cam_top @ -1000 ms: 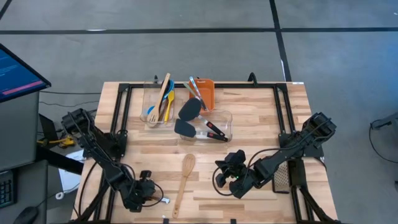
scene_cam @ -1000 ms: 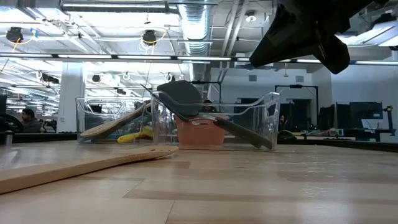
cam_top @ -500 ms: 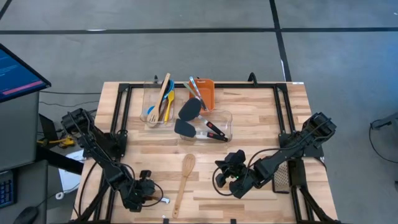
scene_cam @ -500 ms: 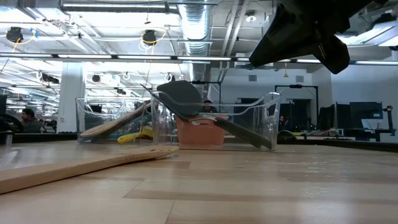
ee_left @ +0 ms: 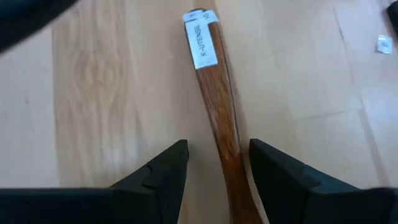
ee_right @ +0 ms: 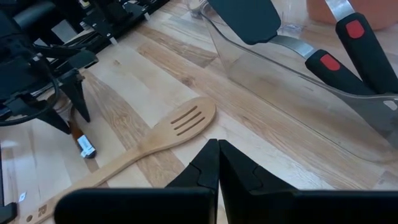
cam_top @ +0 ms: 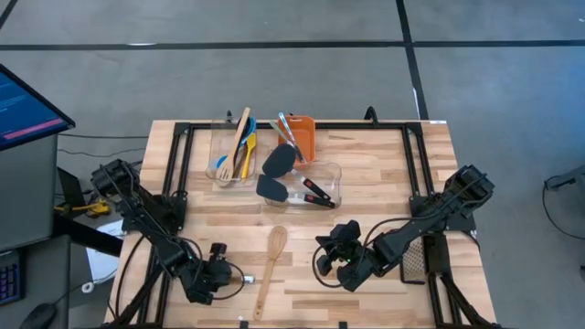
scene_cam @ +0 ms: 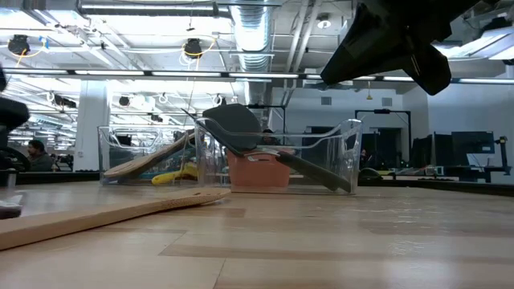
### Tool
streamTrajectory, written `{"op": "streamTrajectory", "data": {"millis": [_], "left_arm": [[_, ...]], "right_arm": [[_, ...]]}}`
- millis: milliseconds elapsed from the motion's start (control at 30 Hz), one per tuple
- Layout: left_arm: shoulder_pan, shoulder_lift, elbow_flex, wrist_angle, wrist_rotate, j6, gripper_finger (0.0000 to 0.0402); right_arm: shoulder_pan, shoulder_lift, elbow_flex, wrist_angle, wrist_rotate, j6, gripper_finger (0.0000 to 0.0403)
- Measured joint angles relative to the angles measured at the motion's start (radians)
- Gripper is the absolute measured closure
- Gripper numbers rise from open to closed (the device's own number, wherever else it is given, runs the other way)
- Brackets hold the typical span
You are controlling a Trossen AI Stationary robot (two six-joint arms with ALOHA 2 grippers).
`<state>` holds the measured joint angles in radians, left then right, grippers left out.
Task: Pick & Place Kitchen Items
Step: Put the dark brown wooden spoon into the top transparent bin
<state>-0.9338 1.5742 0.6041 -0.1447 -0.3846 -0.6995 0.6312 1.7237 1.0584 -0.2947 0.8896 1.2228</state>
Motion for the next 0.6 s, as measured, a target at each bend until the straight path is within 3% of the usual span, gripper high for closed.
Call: {"op": "streamTrajectory", "data": {"millis": [600], "left_arm": [[0.061,0.000,0.000,0.009,0.003,0.040,0.0234]], "right_arm": [[0.000,0.000,0.000,0.006,-0.002,-0.001,0.0403]]}}
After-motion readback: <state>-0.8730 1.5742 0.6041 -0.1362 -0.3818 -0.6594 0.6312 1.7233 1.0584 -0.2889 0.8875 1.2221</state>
